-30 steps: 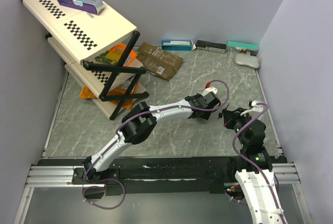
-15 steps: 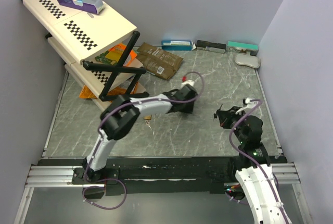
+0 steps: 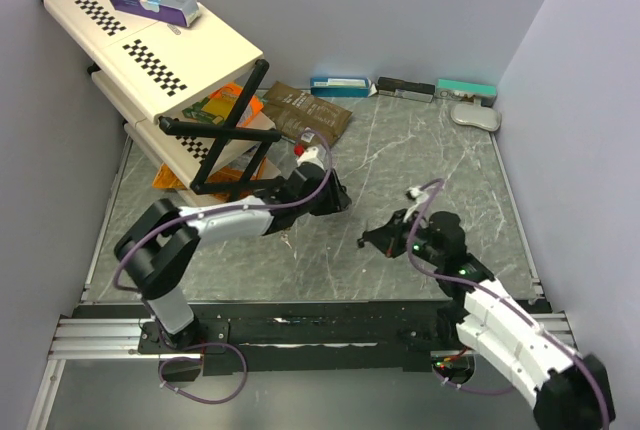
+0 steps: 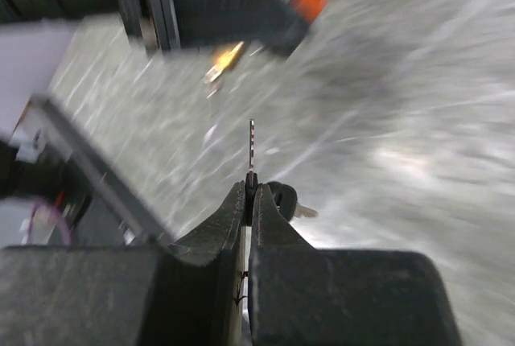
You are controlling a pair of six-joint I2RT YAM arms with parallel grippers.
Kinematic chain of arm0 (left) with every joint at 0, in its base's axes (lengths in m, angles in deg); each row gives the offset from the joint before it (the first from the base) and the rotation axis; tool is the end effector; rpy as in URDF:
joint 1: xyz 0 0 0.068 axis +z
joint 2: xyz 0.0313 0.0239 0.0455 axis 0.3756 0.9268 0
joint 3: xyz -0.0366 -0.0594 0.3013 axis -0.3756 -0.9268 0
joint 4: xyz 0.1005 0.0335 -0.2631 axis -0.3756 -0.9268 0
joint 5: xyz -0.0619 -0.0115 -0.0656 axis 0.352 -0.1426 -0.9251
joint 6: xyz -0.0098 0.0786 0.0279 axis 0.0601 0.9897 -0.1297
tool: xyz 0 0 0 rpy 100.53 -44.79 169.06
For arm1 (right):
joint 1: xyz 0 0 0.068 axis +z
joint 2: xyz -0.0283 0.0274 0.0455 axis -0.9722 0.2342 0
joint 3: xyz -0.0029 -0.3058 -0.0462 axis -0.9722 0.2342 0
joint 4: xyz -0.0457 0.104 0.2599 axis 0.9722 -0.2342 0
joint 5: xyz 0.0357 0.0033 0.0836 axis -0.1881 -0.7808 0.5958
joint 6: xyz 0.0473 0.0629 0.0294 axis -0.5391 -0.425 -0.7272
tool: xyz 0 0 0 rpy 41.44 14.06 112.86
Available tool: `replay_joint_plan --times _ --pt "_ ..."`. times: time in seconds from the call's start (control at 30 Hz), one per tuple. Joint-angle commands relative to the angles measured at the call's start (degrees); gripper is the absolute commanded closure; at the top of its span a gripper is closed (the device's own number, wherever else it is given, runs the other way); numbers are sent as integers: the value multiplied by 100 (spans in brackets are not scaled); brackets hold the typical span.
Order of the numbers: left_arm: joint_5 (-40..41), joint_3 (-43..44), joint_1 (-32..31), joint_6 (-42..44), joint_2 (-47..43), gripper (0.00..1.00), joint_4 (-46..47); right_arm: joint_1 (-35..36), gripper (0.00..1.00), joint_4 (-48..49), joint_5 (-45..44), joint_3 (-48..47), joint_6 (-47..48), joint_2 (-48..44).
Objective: Unlock with the key
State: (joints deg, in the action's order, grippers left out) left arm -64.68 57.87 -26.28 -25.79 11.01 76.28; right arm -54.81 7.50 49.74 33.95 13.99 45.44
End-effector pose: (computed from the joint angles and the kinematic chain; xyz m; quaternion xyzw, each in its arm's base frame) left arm 0.2940 -0.3201 0.2069 -0.0300 0.8839 -0.3230 0.3368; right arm 0.1596 0.0963 0.2078 -0.0979 0.7964 0.3869 0.4543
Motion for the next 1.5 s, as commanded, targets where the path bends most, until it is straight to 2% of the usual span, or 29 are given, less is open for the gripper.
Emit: replay_joint_plan --times 0.0,0.13,0.4,0.7,0.9,1.03,1.23,1.43,1.47 --pt "-25 -488 17 -587 -713 99 1244 541 100 1457 59 70 -280 828" --pt "-86 -806 26 -772 -977 99 1526 568 100 1980 332 27 -553 1452" --pt "-218 -1254 17 -904 -1004 99 2061 568 100 1663 543 -606 -711 2278" --pt "-130 -1149 -44 -799 -846 99 1922 604 100 1576 781 -993 -913 3070" --pt "159 -561 -79 -133 -538 99 842 604 100 1392 624 -1108 -993 3202" --pt "887 -104 -88 536 -407 99 -263 612 100 759 -122 -1143 -843 3027" --pt "2056 1020 -369 1547 252 99 -2038 613 100 530 -195 -1117 -702 2877" --pt "3279 2101 -826 2486 990 99 -3219 621 100 311 -475 -941 -589 2544" --pt "3706 2242 -905 2549 1087 99 -3568 613 100 249 -606 -924 -579 2404"
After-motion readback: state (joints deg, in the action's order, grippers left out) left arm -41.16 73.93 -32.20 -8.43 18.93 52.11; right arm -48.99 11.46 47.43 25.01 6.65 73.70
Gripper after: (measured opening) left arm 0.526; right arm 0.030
